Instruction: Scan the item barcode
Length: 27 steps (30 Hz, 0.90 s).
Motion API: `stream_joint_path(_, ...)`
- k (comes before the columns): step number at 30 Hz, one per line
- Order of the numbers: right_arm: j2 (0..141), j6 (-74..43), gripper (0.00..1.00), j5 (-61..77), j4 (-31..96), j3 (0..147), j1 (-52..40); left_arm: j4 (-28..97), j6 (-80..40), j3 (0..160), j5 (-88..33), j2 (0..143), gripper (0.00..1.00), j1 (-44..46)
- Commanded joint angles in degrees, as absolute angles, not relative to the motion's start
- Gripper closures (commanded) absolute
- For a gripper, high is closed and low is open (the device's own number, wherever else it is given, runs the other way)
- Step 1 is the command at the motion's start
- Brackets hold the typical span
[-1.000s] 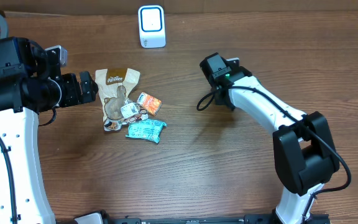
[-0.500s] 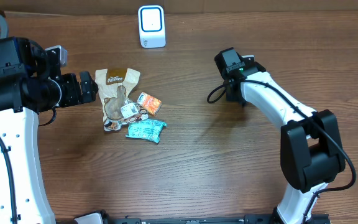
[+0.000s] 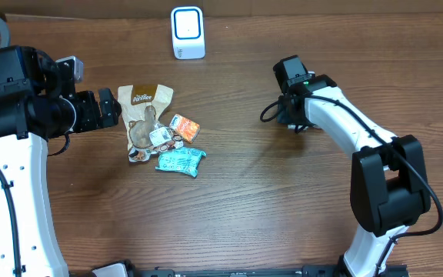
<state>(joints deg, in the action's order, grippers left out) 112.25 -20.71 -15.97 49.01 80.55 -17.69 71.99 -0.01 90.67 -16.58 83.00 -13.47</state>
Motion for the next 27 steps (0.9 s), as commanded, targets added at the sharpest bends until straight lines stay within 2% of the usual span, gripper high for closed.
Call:
stream_joint_path(1, 111.8, -20.6, 0.55, -9.6, 52.0, 84.1, -17.2, 71.9, -0.4, 90.9, -17.4, 82.9, 0.01, -13.1)
stream_joint_path(2, 111.6, -20.6, 0.51, -7.7, 54.7, 87.3, -17.2, 71.9, -0.4, 90.9, -17.4, 82.9, 0.0, -13.1)
stream_joint_path(8, 111.3, -20.6, 0.4, -2.2, 66.0, 102.5, -17.4, 71.9, -0.4, 90.9, -17.4, 82.9, 0.01, -13.1)
stream_joint_path(11, 111.3, -20.6, 0.39, 3.3, 68.6, 106.2, -17.5, 71.9, -0.4, 90.9, -17.4, 82.9, 0.0, -13.1)
stream_joint_path(18, 111.7, -21.6, 0.39, 15.0, 68.5, 102.9, -17.6, 71.9, -0.4, 90.9, -17.4, 82.9, 0.01, -13.1)
stream_joint_path(24, 111.7, -23.3, 0.39, 28.9, 61.4, 92.8, -20.4, 71.9, -0.4, 90.9, -17.4, 82.9, 0.0, -13.1)
stream_joint_path(27, 111.7, -27.0, 0.39, 30.8, 56.9, 87.5, -22.8, 71.9, -0.4, 90.9, -17.4, 82.9, 0.0, -13.1)
